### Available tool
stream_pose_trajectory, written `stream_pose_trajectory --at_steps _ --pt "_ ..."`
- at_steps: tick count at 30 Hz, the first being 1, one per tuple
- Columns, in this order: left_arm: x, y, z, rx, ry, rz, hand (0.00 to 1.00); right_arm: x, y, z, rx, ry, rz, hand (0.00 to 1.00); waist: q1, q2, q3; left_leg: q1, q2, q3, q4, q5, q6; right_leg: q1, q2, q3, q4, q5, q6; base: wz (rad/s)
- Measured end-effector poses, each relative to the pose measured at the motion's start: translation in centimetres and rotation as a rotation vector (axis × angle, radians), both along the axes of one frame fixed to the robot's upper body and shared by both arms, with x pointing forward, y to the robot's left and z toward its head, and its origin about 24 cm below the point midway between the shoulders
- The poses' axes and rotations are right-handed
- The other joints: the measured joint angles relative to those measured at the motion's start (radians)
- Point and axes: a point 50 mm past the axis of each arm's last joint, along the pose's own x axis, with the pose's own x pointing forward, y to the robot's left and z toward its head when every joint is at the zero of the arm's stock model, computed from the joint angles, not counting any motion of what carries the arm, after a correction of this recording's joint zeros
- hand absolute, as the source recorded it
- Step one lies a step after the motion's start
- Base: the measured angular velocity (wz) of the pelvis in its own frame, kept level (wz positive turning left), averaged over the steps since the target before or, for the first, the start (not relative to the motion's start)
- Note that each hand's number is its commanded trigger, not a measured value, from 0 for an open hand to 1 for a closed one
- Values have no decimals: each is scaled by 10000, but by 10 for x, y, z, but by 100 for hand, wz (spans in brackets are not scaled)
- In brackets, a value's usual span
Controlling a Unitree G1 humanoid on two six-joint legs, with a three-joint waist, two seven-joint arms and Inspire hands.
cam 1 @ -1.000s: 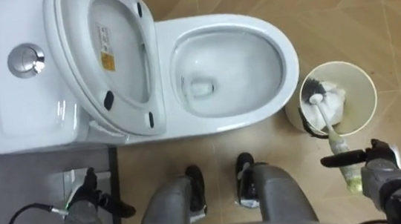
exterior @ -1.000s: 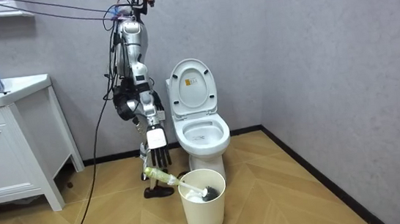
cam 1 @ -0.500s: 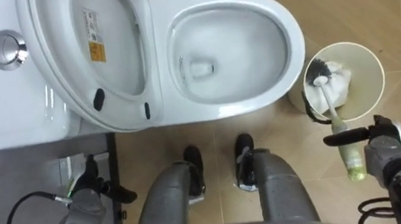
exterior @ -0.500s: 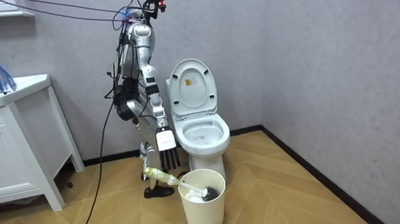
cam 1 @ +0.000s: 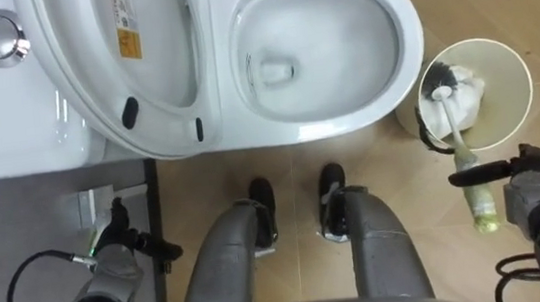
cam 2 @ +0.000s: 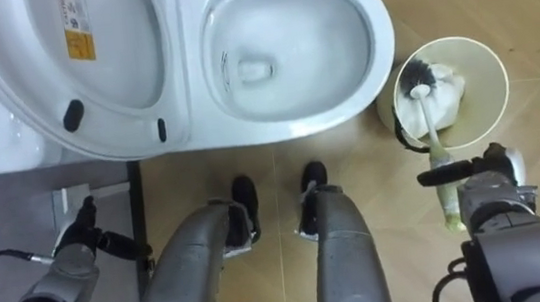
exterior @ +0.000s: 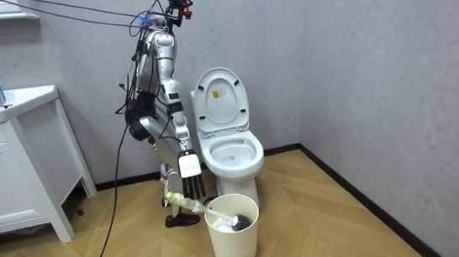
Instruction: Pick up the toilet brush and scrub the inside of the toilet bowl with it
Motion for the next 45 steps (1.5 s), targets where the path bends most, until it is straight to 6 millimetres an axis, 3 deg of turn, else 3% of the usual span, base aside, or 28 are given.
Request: stream_pose_trajectory --at_steps 7,18,33,45 --pt "7 2 3 22 -130 -6 0 8 -5 7 63 -344 -233 0 -17 -43 25 -728 27 -115 496 -5 4 -607 -41 -213 339 12 -59 4" --pt "12 -1 5 202 -34 -456 0 2 -3 2 516 -3 9 0 0 -19 31 -1313 28 -415 1068 -71 5 -940 -108 -461 670 -45 -128 6" --pt "33 -2 17 333 -723 -780 0 6 -6 6 715 38 473 0 234 79 25 -2877 32 -443 2571 -397 8 -2463 -176 -463 2075 -307 -249 0" --pt "33 -1 16 314 -635 -815 0 7 -7 7 839 23 575 0 263 143 16 -3491 15 -405 2980 -440 -64 -3122 -280 -446 2650 -416 -324 2"
